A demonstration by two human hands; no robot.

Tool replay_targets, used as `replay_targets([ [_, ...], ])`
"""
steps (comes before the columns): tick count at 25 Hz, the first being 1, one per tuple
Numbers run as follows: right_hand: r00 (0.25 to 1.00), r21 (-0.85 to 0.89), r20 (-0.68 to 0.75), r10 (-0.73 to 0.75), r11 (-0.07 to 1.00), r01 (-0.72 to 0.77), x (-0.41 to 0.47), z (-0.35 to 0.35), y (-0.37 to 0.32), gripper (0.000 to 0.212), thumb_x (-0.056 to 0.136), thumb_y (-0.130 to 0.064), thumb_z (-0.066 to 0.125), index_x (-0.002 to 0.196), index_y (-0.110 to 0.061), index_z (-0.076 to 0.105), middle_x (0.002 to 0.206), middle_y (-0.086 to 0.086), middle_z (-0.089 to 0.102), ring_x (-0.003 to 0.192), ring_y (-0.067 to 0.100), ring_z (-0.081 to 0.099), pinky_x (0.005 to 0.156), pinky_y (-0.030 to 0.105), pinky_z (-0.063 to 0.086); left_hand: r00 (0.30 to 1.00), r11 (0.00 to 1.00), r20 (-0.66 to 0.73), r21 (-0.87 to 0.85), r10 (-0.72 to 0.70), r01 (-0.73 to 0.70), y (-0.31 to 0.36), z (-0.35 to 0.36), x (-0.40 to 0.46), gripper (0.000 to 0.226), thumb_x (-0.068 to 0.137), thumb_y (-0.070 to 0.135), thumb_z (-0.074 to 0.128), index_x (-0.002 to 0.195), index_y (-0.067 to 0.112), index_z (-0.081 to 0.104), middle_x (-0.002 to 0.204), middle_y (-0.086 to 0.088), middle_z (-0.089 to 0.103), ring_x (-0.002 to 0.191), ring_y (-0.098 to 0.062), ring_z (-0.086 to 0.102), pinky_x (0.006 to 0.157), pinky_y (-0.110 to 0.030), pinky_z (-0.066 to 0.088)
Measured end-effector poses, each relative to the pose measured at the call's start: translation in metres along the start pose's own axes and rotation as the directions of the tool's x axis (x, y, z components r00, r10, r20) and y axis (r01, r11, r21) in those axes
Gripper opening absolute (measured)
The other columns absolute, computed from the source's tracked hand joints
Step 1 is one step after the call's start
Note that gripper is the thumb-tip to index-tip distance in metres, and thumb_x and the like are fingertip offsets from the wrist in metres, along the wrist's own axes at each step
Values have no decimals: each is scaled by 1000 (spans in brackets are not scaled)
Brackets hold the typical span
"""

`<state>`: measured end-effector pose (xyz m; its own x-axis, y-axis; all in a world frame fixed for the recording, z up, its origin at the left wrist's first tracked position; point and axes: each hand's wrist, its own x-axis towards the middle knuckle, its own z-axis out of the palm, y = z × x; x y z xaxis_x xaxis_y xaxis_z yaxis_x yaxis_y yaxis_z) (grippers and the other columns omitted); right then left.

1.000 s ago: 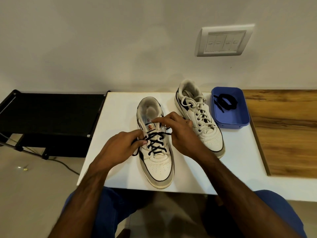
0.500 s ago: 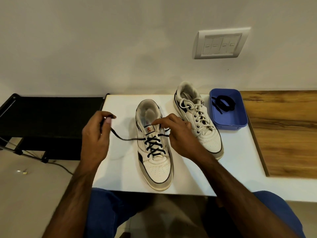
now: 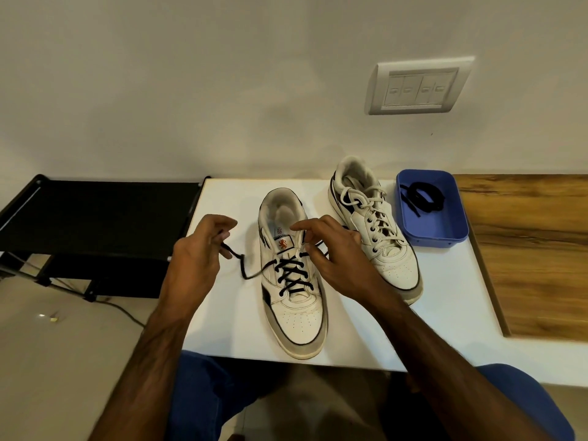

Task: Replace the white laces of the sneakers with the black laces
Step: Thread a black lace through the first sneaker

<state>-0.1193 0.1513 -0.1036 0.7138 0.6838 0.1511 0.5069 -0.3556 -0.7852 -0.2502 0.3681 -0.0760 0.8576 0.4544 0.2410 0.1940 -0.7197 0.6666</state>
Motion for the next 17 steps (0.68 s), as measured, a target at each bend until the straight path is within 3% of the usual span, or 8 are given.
replay_targets([
  [3, 1000, 60, -15, -9, 998, 10, 1, 2, -1, 36, 95, -22, 52, 125, -42, 55, 102, -17, 57, 100, 5, 61, 99, 56, 39, 989, 996, -140, -63, 51, -60, 9, -1, -1, 6, 97, 2, 61, 102, 4, 64, 112, -2, 74, 70, -9, 70, 68, -10, 50],
  [5, 1000, 86, -23, -21, 996, 23, 2, 2, -1, 35, 93, -31, 48, 124, -44, 55, 100, -19, 56, 100, 7, 61, 94, 57, 44, 983, 989, -178, -127, 47, -71, 17, 2, -2, 8, 93, 3, 68, 98, 6, 73, 98, 1, 76, 65, -13, 68, 69, -16, 52],
  [8, 999, 93, -36, -15, 996, 18, 4, 3, 1, 27, 95, -37, 53, 121, -40, 59, 98, -18, 55, 96, 6, 61, 92, 51, 49, 989, 978, -123, -181, 82, -104, 29, 16, 0, 16, 89, 3, 72, 102, 11, 79, 87, 5, 73, 67, -11, 64, 70, -15, 49],
  [11, 995, 90, -96, -1, 996, 10, 4, 7, -6, 27, 90, -42, 69, 114, -32, 60, 96, -15, 53, 88, 5, 59, 79, 34, 54, 954, 957, -75, 32, 290, -289, 33, 32, 3, 19, 91, 18, 73, 108, 19, 79, 82, 7, 61, 81, -10, 53, 75, -23, 38],
  [14, 983, 45, -184, 21, 999, -13, 2, 16, -14, 33, 87, -35, 75, 112, -28, 55, 94, -13, 52, 84, 5, 54, 69, 22, 46, 919, 891, -114, 316, 378, -327, 33, 38, 7, 25, 92, 38, 65, 110, 27, 79, 79, 8, 59, 86, -17, 49, 79, -30, 18],
  [17, 949, 193, -231, 216, 966, -173, -1, 19, -19, 33, 84, -31, 78, 103, -25, 52, 87, -10, 60, 82, 6, 59, 66, 19, 48, 929, 892, -68, 315, 363, -326, 32, 40, 8, 32, 98, 37, 53, 116, 24, 76, 83, 4, 57, 86, -21, 50, 80, -29, 15],
])
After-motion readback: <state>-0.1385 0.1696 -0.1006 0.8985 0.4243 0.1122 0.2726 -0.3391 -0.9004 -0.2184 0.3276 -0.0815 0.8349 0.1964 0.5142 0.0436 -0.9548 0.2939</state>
